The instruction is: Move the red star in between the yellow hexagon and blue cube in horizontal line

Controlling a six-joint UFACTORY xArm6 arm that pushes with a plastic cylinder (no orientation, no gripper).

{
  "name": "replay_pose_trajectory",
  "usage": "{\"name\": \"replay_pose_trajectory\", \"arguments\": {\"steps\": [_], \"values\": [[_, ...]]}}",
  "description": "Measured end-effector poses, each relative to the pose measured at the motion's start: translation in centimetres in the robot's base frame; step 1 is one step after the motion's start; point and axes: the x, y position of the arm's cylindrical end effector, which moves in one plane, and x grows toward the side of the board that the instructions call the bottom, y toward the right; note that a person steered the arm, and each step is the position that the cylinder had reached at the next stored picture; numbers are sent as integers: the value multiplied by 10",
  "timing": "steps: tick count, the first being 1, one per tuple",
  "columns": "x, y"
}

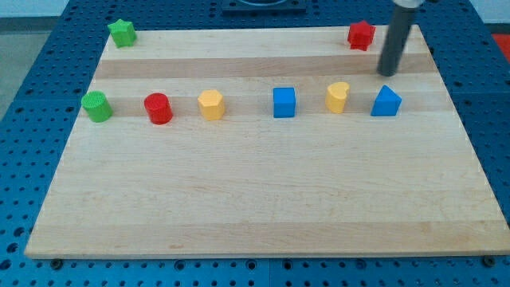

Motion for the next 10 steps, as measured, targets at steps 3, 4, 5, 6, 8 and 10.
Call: {"name": "replay_pose_trajectory", "arguments": {"steps": [3,4,5,6,8,10], "values": [[-74,-52],[-74,-127],[-52,-130],[-40,-82],[-101,-56],[-101,-192]]}}
